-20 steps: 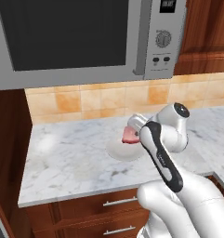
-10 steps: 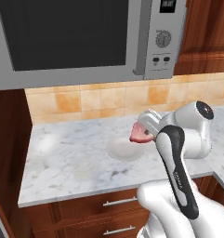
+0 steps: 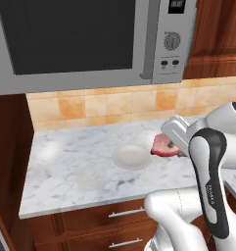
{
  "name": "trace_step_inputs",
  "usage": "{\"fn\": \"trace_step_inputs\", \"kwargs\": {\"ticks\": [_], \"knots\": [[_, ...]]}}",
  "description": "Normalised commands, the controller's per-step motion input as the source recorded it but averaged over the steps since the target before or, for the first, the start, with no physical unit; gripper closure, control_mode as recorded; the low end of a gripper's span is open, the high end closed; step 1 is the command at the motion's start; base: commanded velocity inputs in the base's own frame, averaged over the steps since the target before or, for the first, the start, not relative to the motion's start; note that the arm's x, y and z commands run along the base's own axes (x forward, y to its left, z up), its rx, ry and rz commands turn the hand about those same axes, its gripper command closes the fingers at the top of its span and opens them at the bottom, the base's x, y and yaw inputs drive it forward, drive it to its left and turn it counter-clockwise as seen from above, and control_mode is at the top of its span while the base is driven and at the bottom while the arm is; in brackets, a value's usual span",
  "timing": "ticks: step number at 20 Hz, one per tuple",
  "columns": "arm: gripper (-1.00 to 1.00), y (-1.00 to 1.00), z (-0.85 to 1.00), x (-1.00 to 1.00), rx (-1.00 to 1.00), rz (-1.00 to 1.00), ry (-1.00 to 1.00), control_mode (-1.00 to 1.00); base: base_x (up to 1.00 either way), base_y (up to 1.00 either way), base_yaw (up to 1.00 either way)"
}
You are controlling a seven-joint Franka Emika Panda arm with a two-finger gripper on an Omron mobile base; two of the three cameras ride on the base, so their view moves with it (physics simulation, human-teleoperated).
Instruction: Place the steak on the counter behind the older steak on the same shelf of the fridge to maintain FIFO order. Close the fridge door when finished.
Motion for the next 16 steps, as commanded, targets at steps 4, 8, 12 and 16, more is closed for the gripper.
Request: {"fn": "trace_step_inputs", "kwargs": {"ticks": [4,8,12,16], "knots": [[1.00,0.00,-0.14,0.01,0.00,0.00,0.10,-1.00,0.00,0.00,0.00],[1.00,0.00,-0.07,-0.37,0.01,-0.03,0.09,-1.00,0.00,0.00,0.00],[1.00,0.00,0.00,-0.91,0.02,-0.12,0.01,-1.00,0.00,0.00,0.00],[1.00,0.00,0.00,-0.25,0.01,-0.03,0.00,1.00,-0.75,0.00,-0.10]]}}
